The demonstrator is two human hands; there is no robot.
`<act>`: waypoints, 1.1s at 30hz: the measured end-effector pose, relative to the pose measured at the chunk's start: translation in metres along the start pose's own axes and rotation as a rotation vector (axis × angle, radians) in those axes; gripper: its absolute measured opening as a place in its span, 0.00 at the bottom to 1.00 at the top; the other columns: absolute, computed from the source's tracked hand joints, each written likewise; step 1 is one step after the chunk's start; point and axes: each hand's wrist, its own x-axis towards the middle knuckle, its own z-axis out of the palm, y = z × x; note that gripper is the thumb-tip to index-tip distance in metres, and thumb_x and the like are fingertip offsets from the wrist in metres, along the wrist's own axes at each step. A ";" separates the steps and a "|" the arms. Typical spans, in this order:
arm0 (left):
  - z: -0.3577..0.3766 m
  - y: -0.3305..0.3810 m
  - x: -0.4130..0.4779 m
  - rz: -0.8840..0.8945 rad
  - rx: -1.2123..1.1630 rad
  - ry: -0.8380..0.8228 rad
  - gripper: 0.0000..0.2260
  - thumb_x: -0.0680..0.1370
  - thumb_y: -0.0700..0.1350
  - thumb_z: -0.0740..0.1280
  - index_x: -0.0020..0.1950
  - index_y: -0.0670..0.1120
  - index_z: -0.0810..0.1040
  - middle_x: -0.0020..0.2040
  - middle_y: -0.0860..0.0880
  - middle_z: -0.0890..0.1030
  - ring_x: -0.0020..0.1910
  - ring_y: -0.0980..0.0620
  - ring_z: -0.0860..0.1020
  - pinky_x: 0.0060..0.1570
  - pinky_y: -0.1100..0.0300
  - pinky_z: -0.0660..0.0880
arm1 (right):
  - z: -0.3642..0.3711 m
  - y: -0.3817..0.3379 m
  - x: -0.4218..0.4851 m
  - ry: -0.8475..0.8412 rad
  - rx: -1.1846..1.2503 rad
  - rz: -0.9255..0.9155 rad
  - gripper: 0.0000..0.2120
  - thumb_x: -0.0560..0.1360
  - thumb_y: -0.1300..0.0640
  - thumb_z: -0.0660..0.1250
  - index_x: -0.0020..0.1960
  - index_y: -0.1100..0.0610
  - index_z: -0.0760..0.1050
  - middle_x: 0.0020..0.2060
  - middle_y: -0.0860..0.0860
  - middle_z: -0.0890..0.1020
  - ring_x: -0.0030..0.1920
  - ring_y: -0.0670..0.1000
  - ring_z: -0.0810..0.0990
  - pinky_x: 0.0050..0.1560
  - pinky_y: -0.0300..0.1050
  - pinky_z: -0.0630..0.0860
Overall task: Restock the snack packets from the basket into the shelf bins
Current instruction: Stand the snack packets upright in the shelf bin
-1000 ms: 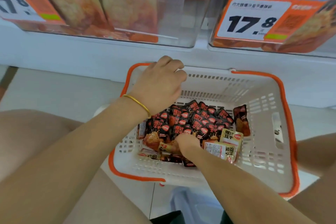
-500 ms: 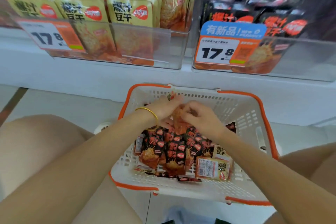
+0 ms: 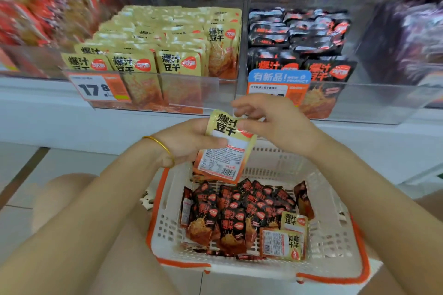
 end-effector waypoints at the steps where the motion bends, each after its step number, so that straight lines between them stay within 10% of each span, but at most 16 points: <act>1: 0.000 0.007 -0.003 0.038 -0.017 0.003 0.13 0.76 0.35 0.62 0.61 0.43 0.74 0.54 0.49 0.81 0.53 0.53 0.80 0.52 0.60 0.78 | -0.006 -0.009 0.005 -0.012 0.039 -0.003 0.16 0.75 0.61 0.68 0.62 0.57 0.75 0.46 0.48 0.79 0.46 0.49 0.78 0.42 0.37 0.73; 5: -0.003 0.027 -0.009 0.173 -0.128 0.170 0.05 0.75 0.39 0.62 0.49 0.42 0.75 0.44 0.47 0.81 0.39 0.54 0.81 0.39 0.62 0.79 | -0.029 -0.035 0.018 0.068 0.281 0.001 0.10 0.77 0.67 0.63 0.55 0.57 0.76 0.34 0.52 0.79 0.33 0.51 0.79 0.32 0.47 0.80; 9: -0.011 0.041 -0.012 0.192 -0.368 0.119 0.09 0.73 0.43 0.60 0.48 0.38 0.73 0.33 0.47 0.77 0.28 0.54 0.76 0.27 0.63 0.74 | -0.047 -0.042 0.029 -0.031 0.594 -0.006 0.17 0.77 0.72 0.54 0.52 0.61 0.79 0.40 0.55 0.84 0.39 0.53 0.84 0.44 0.51 0.82; 14: -0.022 0.066 -0.010 0.144 -0.453 0.041 0.12 0.77 0.43 0.59 0.54 0.38 0.77 0.37 0.45 0.77 0.29 0.52 0.75 0.28 0.63 0.74 | -0.058 -0.052 0.055 0.062 0.205 -0.210 0.06 0.71 0.62 0.71 0.48 0.56 0.78 0.50 0.58 0.78 0.46 0.49 0.79 0.49 0.43 0.77; 17: -0.037 0.087 -0.002 0.271 -0.511 0.296 0.13 0.78 0.41 0.58 0.55 0.39 0.79 0.44 0.41 0.81 0.37 0.45 0.80 0.35 0.57 0.80 | -0.069 -0.057 0.079 0.158 0.269 -0.194 0.03 0.72 0.57 0.66 0.43 0.55 0.72 0.40 0.55 0.78 0.40 0.48 0.76 0.45 0.47 0.75; 22: -0.062 0.083 0.011 0.560 0.329 1.066 0.08 0.78 0.36 0.61 0.54 0.42 0.76 0.55 0.45 0.77 0.54 0.50 0.76 0.56 0.59 0.73 | -0.079 -0.052 0.113 0.459 -0.058 -0.093 0.03 0.78 0.60 0.61 0.50 0.59 0.69 0.46 0.60 0.79 0.46 0.59 0.77 0.47 0.56 0.77; 26: -0.066 0.073 0.034 0.517 1.057 0.899 0.15 0.76 0.41 0.64 0.62 0.39 0.75 0.64 0.40 0.73 0.65 0.42 0.70 0.67 0.53 0.61 | -0.068 -0.062 0.137 0.468 -0.602 -0.017 0.11 0.78 0.63 0.59 0.61 0.57 0.67 0.48 0.59 0.80 0.46 0.63 0.77 0.38 0.50 0.71; 33: -0.064 0.056 0.052 0.355 1.335 0.916 0.20 0.78 0.52 0.56 0.65 0.46 0.73 0.68 0.47 0.72 0.68 0.45 0.68 0.72 0.41 0.52 | -0.047 -0.080 0.183 0.259 -0.969 0.121 0.21 0.70 0.73 0.62 0.61 0.59 0.72 0.52 0.57 0.79 0.50 0.61 0.78 0.37 0.49 0.68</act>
